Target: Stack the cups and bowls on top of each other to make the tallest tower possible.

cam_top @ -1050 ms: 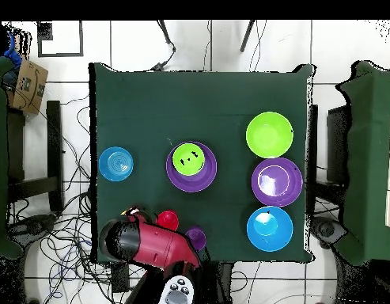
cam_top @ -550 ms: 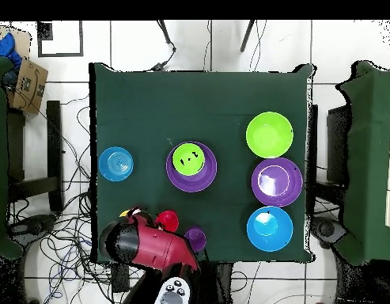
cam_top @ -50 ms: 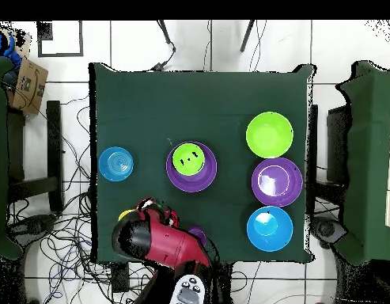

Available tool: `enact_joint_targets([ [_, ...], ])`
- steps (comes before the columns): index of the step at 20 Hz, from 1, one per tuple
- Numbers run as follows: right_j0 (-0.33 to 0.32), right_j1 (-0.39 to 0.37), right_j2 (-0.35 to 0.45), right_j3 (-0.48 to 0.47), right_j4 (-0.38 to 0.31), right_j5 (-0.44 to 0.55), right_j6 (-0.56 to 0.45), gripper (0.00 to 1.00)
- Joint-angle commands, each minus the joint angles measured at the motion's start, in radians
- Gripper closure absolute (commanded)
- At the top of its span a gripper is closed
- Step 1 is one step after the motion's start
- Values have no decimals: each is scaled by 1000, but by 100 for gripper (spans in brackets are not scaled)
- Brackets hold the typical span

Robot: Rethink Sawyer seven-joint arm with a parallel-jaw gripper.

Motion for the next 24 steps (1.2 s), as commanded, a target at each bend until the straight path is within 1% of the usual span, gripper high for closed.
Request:
enact_joint_targets([
  [1, -19, 103, 108, 25, -33, -116, 170, 0],
  [12, -4, 106, 99, 19, -13, -95, 161, 0],
  [24, -1, 101, 97, 21, -3, -42, 153, 0],
])
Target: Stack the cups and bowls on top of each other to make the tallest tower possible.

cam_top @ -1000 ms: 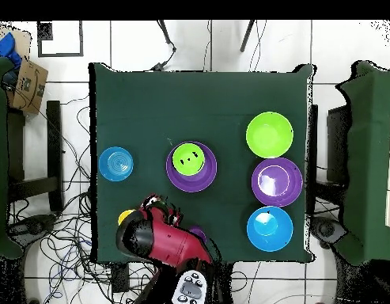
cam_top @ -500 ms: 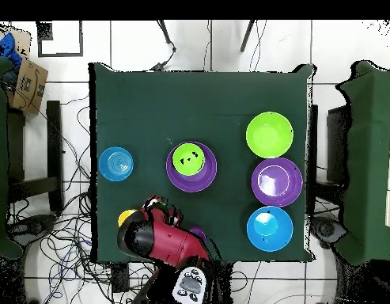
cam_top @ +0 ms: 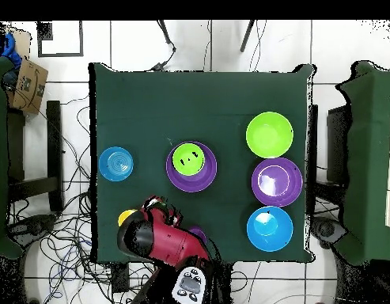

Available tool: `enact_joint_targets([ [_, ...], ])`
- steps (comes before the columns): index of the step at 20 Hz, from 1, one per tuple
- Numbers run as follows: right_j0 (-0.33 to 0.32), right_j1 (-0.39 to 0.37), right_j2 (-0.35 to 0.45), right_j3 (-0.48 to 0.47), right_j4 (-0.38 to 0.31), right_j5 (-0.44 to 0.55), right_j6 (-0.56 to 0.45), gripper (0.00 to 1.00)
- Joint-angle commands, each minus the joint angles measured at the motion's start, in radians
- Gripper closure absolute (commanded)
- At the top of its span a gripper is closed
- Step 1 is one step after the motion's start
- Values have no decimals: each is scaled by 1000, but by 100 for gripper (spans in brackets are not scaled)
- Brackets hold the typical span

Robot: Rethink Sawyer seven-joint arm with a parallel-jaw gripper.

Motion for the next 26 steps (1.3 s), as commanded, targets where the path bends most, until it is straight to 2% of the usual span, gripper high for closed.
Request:
enact_joint_targets([
  [1, 4, 45, 92, 21, -4, 44, 152, 0],
  [11, 4, 45, 100, 26, -3, 51, 153, 0],
  [16, 3, 56, 109, 34, -6, 20, 162, 0],
  [23, -16, 30, 126, 39, 7, 80, 160, 0],
  [26, -3, 38, 116, 35, 10, 80, 162, 0],
])
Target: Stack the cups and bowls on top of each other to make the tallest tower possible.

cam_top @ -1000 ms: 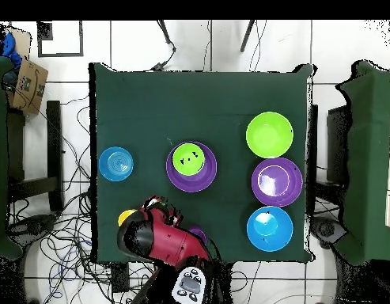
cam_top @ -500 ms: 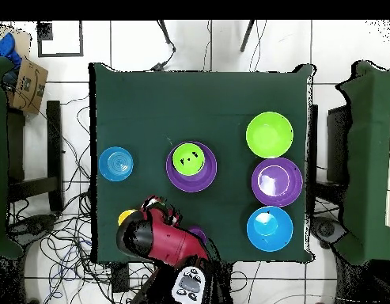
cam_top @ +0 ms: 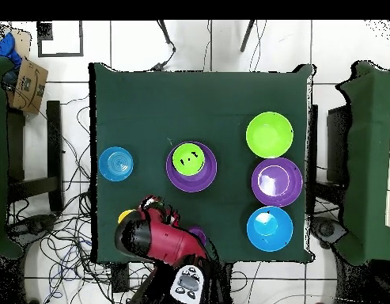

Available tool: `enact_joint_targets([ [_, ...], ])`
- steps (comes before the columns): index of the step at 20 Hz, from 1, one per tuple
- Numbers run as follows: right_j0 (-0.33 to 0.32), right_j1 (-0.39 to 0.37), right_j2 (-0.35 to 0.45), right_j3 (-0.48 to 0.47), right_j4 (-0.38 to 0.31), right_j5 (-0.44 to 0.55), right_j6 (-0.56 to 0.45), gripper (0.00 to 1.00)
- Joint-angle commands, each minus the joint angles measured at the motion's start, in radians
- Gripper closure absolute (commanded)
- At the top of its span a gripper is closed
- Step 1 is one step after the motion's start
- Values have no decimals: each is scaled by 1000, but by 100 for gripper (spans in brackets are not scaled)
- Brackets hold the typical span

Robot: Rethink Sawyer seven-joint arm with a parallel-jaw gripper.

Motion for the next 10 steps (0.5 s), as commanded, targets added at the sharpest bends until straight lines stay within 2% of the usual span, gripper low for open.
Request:
enact_joint_targets([
  [1, 3, 42, 91, 33, 10, 81, 160, 0],
  [10, 10, 80, 104, 63, 22, 80, 182, 0],
])
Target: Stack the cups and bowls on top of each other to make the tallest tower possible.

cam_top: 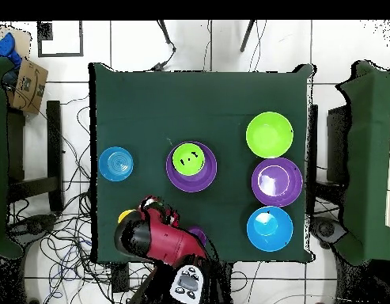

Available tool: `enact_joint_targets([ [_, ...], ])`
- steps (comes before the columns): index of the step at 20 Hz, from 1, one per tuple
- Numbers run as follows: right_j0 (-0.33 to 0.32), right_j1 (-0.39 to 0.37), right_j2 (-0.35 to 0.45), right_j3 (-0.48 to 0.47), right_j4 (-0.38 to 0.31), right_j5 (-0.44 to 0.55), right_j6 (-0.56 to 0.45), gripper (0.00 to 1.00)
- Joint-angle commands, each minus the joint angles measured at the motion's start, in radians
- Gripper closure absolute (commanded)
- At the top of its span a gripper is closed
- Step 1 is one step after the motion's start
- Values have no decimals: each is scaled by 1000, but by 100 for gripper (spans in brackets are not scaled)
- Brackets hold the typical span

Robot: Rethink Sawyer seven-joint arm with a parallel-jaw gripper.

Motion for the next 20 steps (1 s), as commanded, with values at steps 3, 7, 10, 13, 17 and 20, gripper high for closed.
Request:
enact_joint_targets([
  [3, -7, 90, 123, 81, 22, 63, 192, 0],
  [7, -19, 96, 139, 90, 24, 59, 195, 0],
  [10, -29, 98, 146, 89, 23, 55, 191, 0],
  [13, -34, 102, 148, 90, 22, 48, 189, 0],
  [17, -54, 113, 175, 99, 18, 9, 201, 0],
  [20, -58, 116, 189, 105, 15, -12, 210, 0],
])
